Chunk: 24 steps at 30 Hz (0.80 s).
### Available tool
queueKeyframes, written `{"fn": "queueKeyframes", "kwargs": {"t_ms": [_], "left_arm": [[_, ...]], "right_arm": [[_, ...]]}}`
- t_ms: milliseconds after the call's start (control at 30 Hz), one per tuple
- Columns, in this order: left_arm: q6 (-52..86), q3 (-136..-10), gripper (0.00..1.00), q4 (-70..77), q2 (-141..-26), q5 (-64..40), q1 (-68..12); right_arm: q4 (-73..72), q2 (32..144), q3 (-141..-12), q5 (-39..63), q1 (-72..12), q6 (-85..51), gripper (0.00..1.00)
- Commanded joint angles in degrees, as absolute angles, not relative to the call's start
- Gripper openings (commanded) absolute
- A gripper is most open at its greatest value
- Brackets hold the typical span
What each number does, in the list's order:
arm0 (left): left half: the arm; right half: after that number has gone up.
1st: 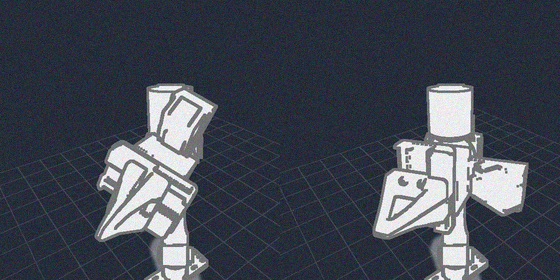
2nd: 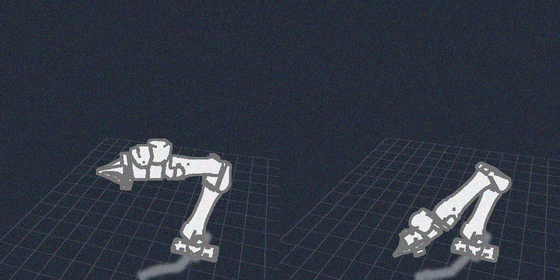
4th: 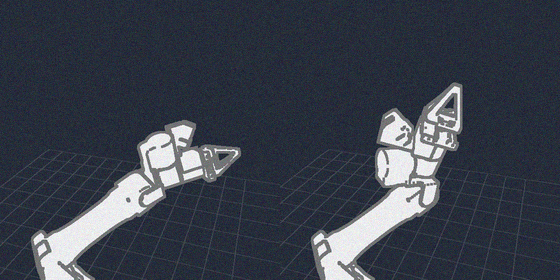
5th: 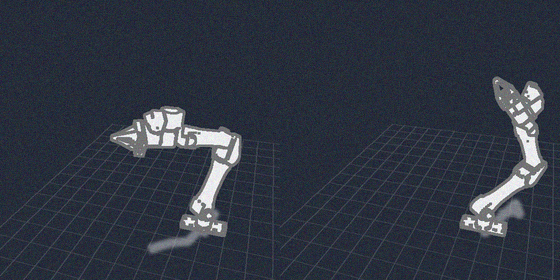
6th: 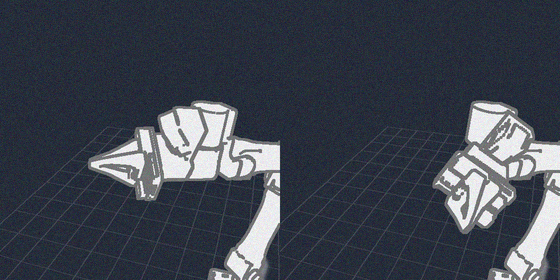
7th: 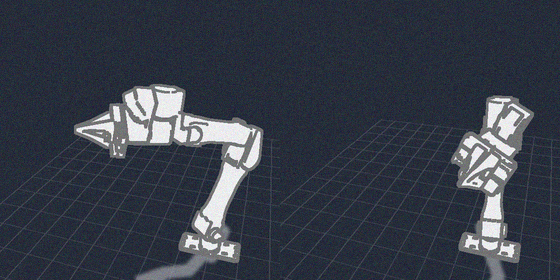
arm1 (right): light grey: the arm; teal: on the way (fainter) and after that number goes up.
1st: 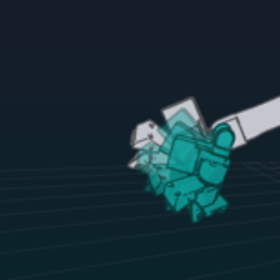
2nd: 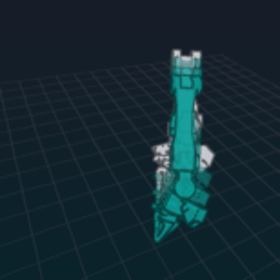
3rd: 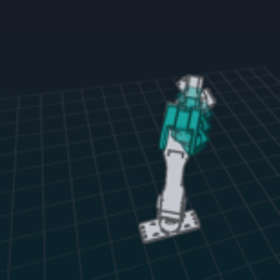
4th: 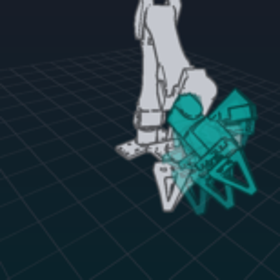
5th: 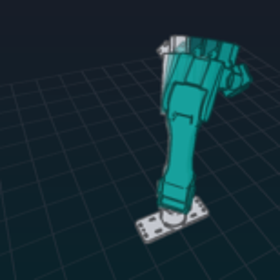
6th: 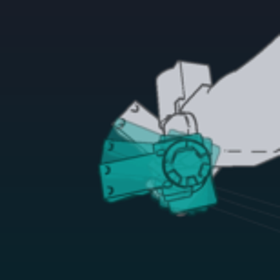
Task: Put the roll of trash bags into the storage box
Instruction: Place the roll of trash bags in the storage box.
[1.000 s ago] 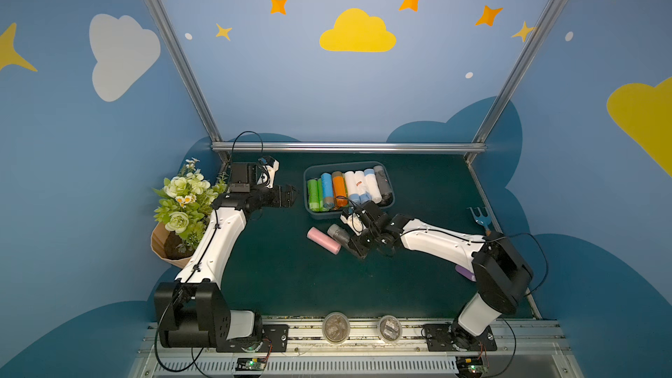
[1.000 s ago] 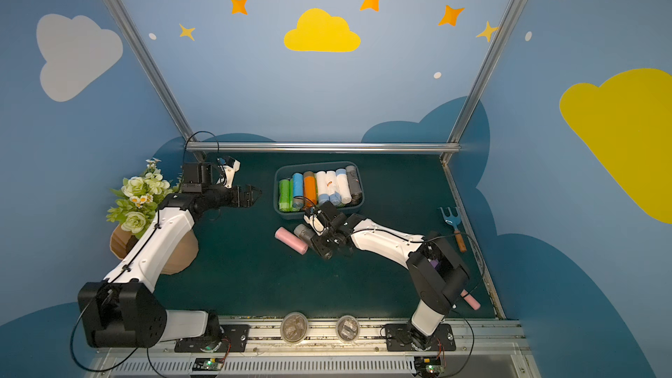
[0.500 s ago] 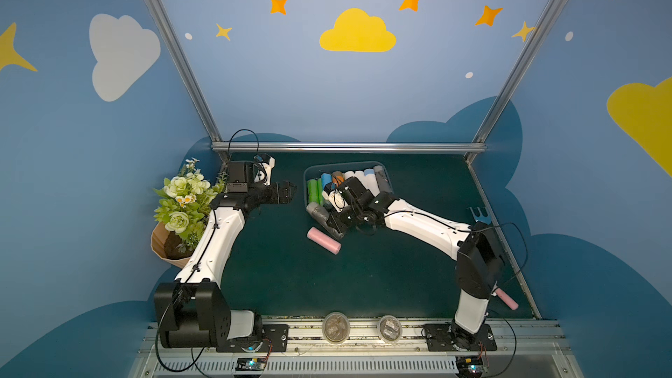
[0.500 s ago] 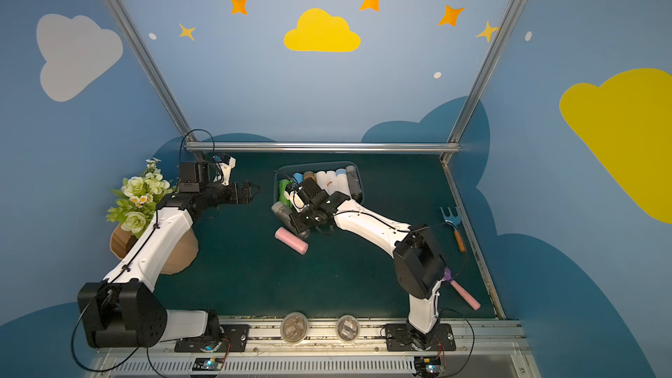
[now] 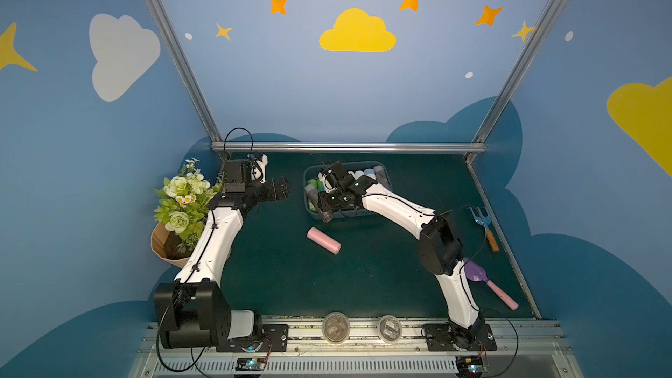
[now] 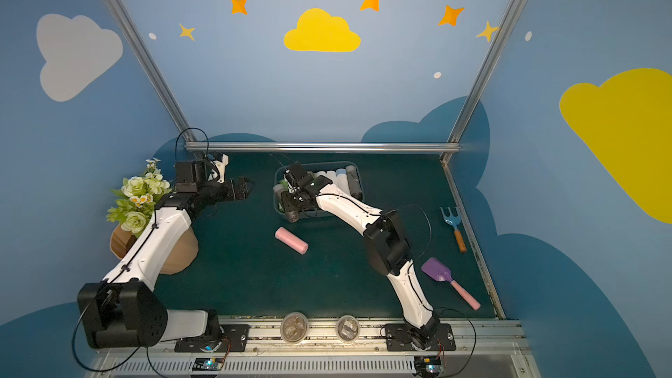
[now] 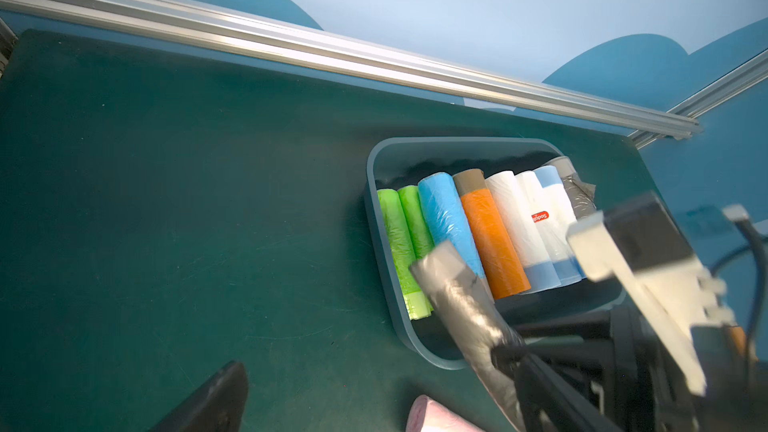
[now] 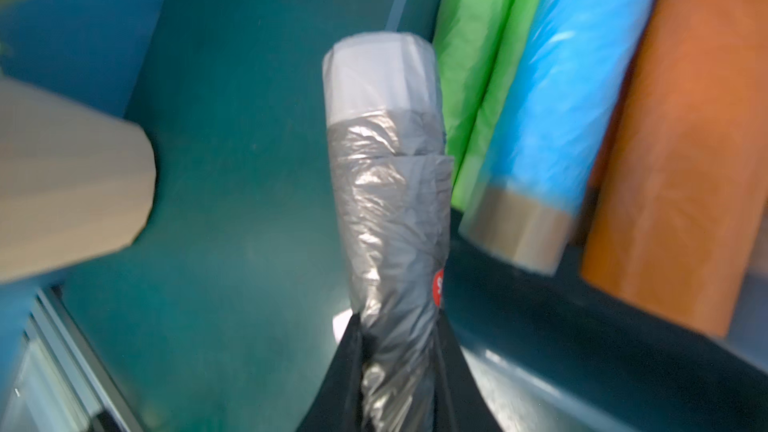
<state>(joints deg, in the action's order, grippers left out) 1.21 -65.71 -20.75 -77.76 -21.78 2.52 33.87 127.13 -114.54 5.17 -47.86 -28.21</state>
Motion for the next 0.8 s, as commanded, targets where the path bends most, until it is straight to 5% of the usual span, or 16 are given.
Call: {"fn": "queueKeyframes", "kwargs": {"t_ms": [0, 767], "left_arm": [[1.90, -64.68, 1.00, -19.20, -76.54, -21.73, 2.81], [4.13, -64.09, 1.00, -16.85, -76.11, -26.39, 3.43]], "right_arm": [[33.69, 131.28, -120.02, 5.33, -45.98, -33.99, 0.08], [32.55, 140.10, -129.33, -8.21, -45.52, -46.03, 0.10]]}}
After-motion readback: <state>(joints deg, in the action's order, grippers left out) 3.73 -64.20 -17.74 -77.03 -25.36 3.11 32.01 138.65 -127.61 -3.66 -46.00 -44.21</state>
